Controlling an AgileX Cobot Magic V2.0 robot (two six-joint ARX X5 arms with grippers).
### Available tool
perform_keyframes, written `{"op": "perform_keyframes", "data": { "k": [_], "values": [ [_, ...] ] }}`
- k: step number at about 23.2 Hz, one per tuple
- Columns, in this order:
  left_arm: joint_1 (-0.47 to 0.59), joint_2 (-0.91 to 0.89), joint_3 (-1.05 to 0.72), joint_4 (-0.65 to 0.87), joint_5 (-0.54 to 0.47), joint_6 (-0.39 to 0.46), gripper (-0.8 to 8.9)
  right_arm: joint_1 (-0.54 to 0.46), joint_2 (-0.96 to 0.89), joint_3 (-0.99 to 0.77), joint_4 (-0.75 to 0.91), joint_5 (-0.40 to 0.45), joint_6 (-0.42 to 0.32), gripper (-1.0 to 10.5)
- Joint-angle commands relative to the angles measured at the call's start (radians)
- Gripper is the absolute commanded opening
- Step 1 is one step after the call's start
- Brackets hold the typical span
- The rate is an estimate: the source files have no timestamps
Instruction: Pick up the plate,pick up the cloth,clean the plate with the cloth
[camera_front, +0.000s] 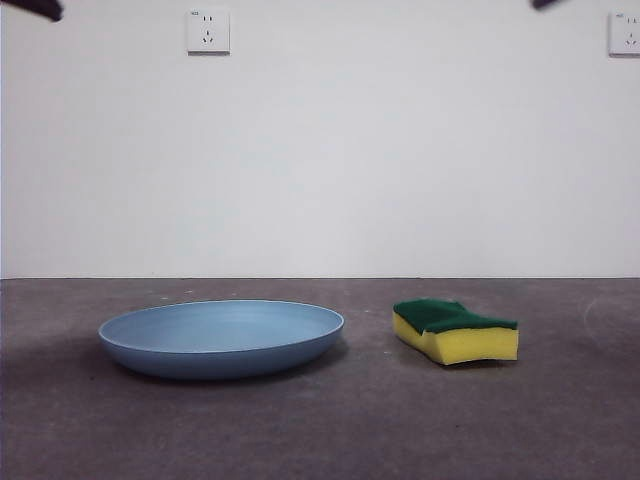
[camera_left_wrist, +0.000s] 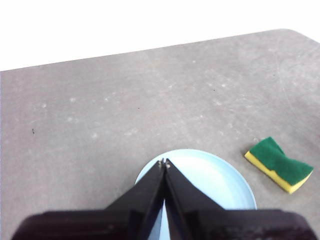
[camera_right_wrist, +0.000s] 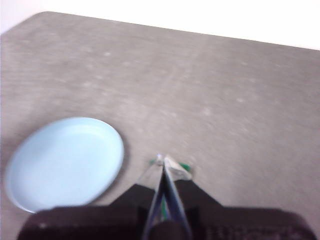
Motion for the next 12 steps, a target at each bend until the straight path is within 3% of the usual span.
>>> {"op": "perform_keyframes", "data": {
  "k": [1,7,12],
  "values": [
    [-0.004,-0.113,-0.129,0.074,0.003,0.009,-0.06,0.02,-0.079,-0.126,0.053,0.052,0.0,-0.1],
    [-0.003,-0.219,-0.2,0.04,0.003,0.002,-0.03,0.02,-0.124,-0.18,0.027,0.064,0.071,0.0],
    [-0.003,-0.203,-0.2,0.008,0.002,0.003,-0.03,0.02,-0.126,-0.18,0.015,0.062,0.07,0.0]
  ]
}}
